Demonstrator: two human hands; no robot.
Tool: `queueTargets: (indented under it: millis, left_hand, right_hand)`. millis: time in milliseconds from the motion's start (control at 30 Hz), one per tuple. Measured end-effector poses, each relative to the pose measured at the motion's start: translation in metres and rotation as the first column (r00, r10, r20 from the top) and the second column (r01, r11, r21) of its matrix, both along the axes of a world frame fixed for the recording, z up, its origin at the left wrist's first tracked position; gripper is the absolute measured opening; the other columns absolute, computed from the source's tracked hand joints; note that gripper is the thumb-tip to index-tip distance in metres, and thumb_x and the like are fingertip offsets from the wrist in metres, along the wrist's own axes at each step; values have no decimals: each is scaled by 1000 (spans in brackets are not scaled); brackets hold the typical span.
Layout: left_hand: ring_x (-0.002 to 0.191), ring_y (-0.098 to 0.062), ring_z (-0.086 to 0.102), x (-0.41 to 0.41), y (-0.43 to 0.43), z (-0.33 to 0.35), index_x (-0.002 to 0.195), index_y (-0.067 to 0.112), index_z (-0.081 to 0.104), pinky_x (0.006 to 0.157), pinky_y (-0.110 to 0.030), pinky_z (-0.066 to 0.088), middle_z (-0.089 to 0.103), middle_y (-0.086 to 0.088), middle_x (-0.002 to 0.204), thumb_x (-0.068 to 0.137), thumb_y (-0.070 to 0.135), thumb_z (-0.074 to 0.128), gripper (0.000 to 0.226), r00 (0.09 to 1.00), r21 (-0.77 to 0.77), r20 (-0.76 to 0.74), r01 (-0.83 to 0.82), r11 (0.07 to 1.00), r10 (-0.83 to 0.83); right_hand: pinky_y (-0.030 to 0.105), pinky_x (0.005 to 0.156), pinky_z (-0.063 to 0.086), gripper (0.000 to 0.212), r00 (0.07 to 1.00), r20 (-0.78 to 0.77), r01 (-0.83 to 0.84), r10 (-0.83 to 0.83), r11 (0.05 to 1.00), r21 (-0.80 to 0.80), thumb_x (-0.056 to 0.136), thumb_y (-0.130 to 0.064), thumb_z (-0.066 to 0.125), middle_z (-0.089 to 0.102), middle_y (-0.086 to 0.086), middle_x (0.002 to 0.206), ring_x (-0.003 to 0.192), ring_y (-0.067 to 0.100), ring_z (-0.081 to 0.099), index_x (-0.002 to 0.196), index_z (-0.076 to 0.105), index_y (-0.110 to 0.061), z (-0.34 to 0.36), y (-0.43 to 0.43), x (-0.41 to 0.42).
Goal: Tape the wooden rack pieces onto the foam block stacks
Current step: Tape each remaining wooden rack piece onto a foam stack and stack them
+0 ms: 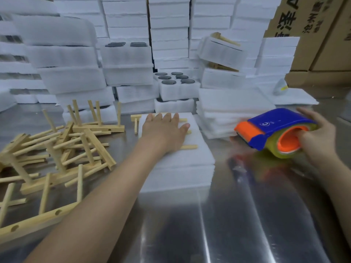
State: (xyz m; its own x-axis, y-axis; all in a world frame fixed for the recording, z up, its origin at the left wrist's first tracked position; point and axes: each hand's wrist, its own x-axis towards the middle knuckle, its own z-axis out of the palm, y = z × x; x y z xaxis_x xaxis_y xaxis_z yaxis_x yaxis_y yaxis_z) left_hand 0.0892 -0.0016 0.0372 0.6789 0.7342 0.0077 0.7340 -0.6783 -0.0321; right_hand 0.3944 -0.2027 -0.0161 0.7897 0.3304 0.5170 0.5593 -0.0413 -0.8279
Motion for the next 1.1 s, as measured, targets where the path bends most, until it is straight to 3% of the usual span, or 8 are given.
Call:
queueTargets:
  millis: [133, 233, 300, 400, 567, 767, 900, 1100]
  left_hand:
    - [146, -33, 9, 15, -13, 17, 150, 10, 21, 117, -53, 3, 20, -11, 158, 103, 36, 22, 54, 994, 8, -87, -65, 998, 65]
    - [130, -31, 42, 46, -34, 26, 133, 11, 48, 108, -40, 32, 49, -11, 138, 92, 13, 42, 41, 982, 7, 146, 119, 993, -119]
    - [118, -31, 51, 63, -50, 22, 123, 11, 55, 96, -33, 39, 55, -11, 129, 90, 13, 45, 35, 945, -85, 295, 169, 982, -138]
    - [114, -31, 51, 80, -57, 2, 113, 10, 58, 96, -33, 33, 58, -13, 124, 99, 24, 36, 30, 947, -67, 292, 163, 984, -137]
    - [95, -26, 43, 86, -47, -8, 109, 14, 59, 91, -32, 27, 59, -8, 121, 103, 29, 30, 33, 957, -79, 259, 158, 984, -133]
    - [89, -23, 47, 87, -42, -10, 100, 18, 65, 89, -29, 30, 65, -1, 106, 91, 25, 49, 19, 928, -127, 359, 157, 979, -102]
    - [103, -21, 58, 85, -43, -9, 95, 21, 70, 94, -30, 31, 68, 3, 104, 89, 27, 54, 18, 908, -132, 403, 185, 974, -118]
    - [101, -16, 58, 82, -43, -9, 82, 28, 64, 95, -30, 30, 68, 8, 102, 89, 23, 55, 12, 896, -153, 417, 233, 960, -150]
  right_hand:
    - [3, 73, 47, 69, 1000, -22, -19, 20, 999, 25, 71, 20, 40, 65, 6, 110, 82, -13, 63, 124, 62, -17, -8, 8, -5]
    - [3, 73, 47, 66, 999, -33, -16, 15, 1000, -23, 74, 20, 42, 65, 8, 113, 84, -8, 63, 126, 61, -15, -6, 4, -5]
    - [8, 76, 49, 70, 999, -13, -44, 44, 997, -56, 74, 21, 41, 65, 9, 119, 98, 7, 63, 130, 58, -17, -3, 4, -6]
    - [6, 75, 48, 79, 996, 39, -80, 85, 990, -120, 72, 23, 39, 63, 4, 121, 103, 12, 60, 137, 52, -22, 0, 0, -8]
    - [4, 86, 43, 78, 977, 147, -131, 154, 979, -154, 67, 26, 35, 60, -2, 120, 101, -15, 57, 131, 57, -13, 4, 1, -13]
    - [18, 97, 45, 78, 965, 206, -132, 160, 981, -143, 67, 27, 37, 61, 3, 123, 115, 12, 57, 129, 59, -16, 3, 0, -12]
    - [11, 91, 45, 79, 953, 256, -121, 163, 978, -172, 66, 27, 38, 61, 1, 120, 112, 13, 57, 127, 60, -19, 6, 1, -17]
    - [5, 90, 41, 76, 906, 389, -94, 169, 974, -205, 64, 27, 42, 61, 2, 116, 107, 6, 55, 127, 61, -13, 13, 7, -29]
